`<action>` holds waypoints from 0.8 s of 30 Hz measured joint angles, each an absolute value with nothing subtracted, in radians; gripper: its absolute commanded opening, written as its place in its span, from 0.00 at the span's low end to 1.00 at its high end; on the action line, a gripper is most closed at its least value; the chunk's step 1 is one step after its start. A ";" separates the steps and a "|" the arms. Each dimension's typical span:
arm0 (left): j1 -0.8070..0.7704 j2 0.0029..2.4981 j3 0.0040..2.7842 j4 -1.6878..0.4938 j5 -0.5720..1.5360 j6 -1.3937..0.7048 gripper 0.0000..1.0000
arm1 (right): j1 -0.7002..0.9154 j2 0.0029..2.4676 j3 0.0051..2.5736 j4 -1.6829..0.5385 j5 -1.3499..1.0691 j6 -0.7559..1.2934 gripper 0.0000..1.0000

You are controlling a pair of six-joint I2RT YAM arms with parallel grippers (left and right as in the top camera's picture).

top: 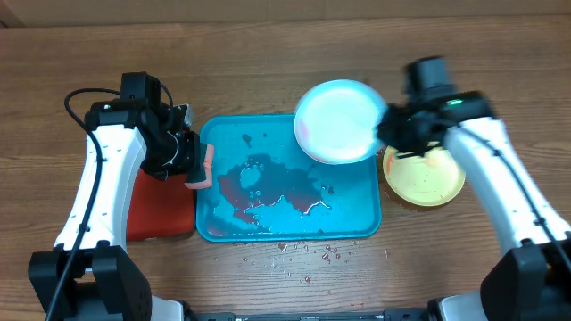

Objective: Clean dirty plates on tray and stack at the side
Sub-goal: 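Lift the light-blue plate with the right gripper and carry it right, then set the light-blue plate onto the yellow plate and release it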

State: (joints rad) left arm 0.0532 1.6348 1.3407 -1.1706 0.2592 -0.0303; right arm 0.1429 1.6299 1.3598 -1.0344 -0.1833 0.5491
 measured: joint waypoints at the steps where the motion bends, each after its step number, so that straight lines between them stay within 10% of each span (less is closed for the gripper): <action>1: 0.053 1.635 1.341 -1.171 0.259 -0.030 0.04 | 0.093 1.630 1.359 -1.058 -0.186 0.546 0.04; 11: 0.053 1.635 1.341 -1.170 0.259 -0.030 0.04 | -0.268 1.630 1.209 -1.064 -0.058 0.527 0.04; 21: 0.053 1.635 1.341 -1.170 0.259 -0.030 0.04 | -0.299 1.630 0.957 -0.897 -0.045 0.523 0.04; 24: 0.053 1.635 1.341 -1.170 0.260 -0.030 0.04 | -0.299 1.630 0.955 -0.891 -0.044 0.522 0.28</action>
